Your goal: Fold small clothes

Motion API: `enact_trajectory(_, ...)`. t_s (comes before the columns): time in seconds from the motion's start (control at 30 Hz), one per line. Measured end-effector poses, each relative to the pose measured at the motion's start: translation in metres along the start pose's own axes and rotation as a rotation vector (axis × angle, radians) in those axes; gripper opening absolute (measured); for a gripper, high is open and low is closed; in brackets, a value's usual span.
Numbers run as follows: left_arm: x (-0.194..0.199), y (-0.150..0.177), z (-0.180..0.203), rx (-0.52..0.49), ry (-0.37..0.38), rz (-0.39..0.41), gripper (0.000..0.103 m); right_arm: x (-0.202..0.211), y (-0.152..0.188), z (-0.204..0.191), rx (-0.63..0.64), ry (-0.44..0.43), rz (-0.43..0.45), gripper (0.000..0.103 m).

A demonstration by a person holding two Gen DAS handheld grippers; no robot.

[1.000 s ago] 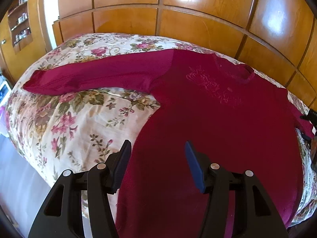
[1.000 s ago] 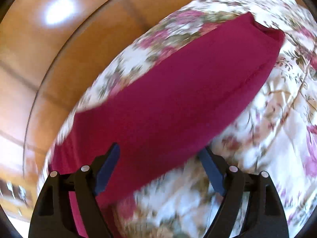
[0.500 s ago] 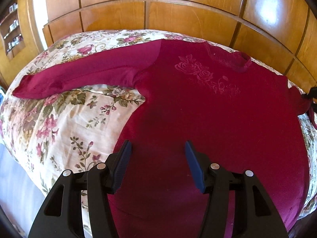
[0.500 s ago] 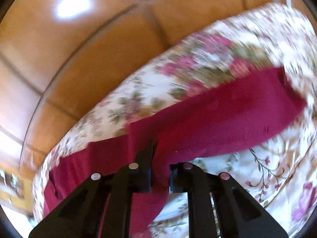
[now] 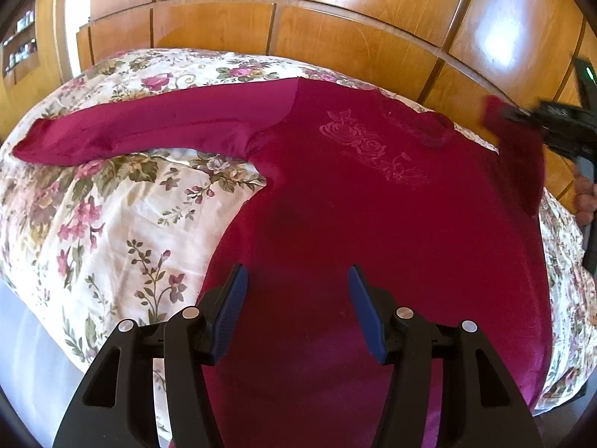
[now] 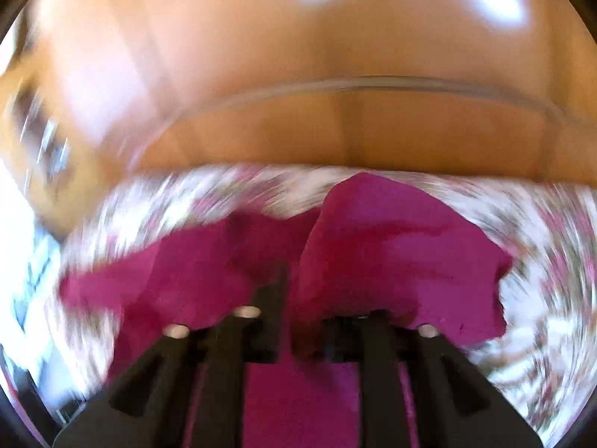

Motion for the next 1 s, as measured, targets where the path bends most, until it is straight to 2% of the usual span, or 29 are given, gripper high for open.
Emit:
enact_trajectory(0.03,0.001,0.0,-0.001,0.004,0.004,0.002,0.055,-0.004,0.004,-0.031,0.132,0.043,0.012,0.087)
enact_trajectory(0.07,0.003,-0.001,-0.002,0.009,0.007,0.006,0.055,-0.008,0.011,-0.056,0.243,0.074,0.017,0.087)
enact_trajectory(0.13,0.005,-0.003,-0.007,0.018,0.009,0.01,0.055,-0.018,0.032,-0.097,0.401,0.076,-0.007,0.087)
enact_trajectory(0.23,0.007,-0.01,-0.015,0.034,0.01,0.02,0.055,-0.025,0.066,-0.12,0.466,0.065,-0.032,0.087)
enact_trajectory(0.37,0.01,-0.029,-0.023,0.042,0.012,0.047,0.055,-0.019,0.106,-0.1,0.369,0.023,-0.064,0.088)
enact_trajectory(0.4,0.01,-0.035,-0.022,0.038,0.017,0.055,0.055,-0.015,0.112,-0.093,0.344,0.024,-0.061,0.092)
enact_trajectory(0.5,0.01,-0.055,-0.004,-0.006,0.054,0.081,0.055,0.012,0.13,-0.068,0.22,0.009,-0.037,0.1)
enact_trajectory(0.57,0.011,-0.068,0.015,-0.048,0.095,0.096,0.055,0.03,0.142,-0.046,0.101,-0.02,-0.046,0.1)
enact_trajectory(0.7,0.011,-0.096,0.078,-0.155,0.206,0.113,0.055,0.05,0.167,-0.013,-0.093,-0.073,-0.059,0.1)
enact_trajectory(0.8,0.003,-0.11,0.146,-0.271,0.286,0.099,0.055,0.056,0.186,-0.004,-0.154,-0.083,-0.074,0.1)
enact_trajectory(0.9,-0.018,-0.112,0.203,-0.388,0.315,0.054,0.055,0.052,0.198,-0.008,-0.153,-0.083,-0.09,0.1)
enact_trajectory(0.93,-0.03,-0.11,0.228,-0.449,0.315,0.035,0.055,0.047,0.203,-0.011,-0.149,-0.072,-0.098,0.1)
enact_trajectory(1.0,-0.051,-0.106,0.253,-0.5,0.297,-0.004,0.055,0.04,0.209,-0.012,-0.132,-0.042,-0.097,0.101)
Point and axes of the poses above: each gripper's, at about its wrist camera, not at the fingertips, and x roughly against the way its jaws point, z to its right, y to its underside, the point moved 8 cm from there along -x, roughly the way its jaws point, and after that the axes turned 1 degree about y, right-handed, at the moved point
